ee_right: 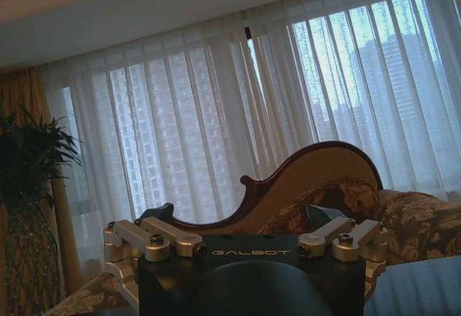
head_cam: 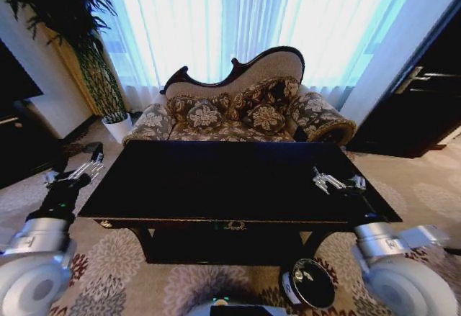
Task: Move to the front of the table and place the trash on the table into the trash bin.
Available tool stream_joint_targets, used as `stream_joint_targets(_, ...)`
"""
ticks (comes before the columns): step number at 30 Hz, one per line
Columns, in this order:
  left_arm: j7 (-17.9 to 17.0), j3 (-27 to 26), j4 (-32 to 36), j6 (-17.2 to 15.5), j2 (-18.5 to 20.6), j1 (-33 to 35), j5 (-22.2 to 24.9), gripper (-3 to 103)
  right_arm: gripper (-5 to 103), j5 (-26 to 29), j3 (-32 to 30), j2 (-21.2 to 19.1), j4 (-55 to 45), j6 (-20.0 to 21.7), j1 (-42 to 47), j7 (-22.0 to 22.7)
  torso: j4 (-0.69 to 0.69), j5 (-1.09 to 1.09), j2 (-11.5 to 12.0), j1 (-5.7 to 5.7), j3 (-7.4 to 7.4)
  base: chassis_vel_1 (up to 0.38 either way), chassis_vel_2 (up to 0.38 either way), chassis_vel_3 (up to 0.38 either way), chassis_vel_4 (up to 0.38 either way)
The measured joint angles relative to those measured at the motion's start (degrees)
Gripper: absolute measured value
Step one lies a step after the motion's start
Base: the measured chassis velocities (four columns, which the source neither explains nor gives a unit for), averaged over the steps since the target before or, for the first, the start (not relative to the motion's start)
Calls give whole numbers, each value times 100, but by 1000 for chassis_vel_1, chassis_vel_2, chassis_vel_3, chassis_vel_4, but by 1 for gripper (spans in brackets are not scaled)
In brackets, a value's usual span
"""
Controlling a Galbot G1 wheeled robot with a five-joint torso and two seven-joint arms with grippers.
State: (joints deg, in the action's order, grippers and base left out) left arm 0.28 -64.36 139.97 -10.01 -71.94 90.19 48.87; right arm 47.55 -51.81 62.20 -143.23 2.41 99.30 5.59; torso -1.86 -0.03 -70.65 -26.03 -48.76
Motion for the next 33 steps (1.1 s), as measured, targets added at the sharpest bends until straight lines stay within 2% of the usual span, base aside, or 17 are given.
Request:
stream_joint_targets(5,84,11,-95,144,-32,-3,-144,100,100,-251,118,112,0,-178,-25,-107,1,2,1,-3,-1,138,-147,-128,154)
stream_joint_targets(12,134,44,-45,148,-54,-3,-144,100,100,-439,256,332,0,-244,-5,-188,0,3,-1,4,2,235,-238,-253,252)
stream_joint_targets(33,115,203,126,10,-88,-61,-208,100,100,-454,207,418,-3,-320,44,-221,0,1,-5,8,4,355,-346,-347,345)
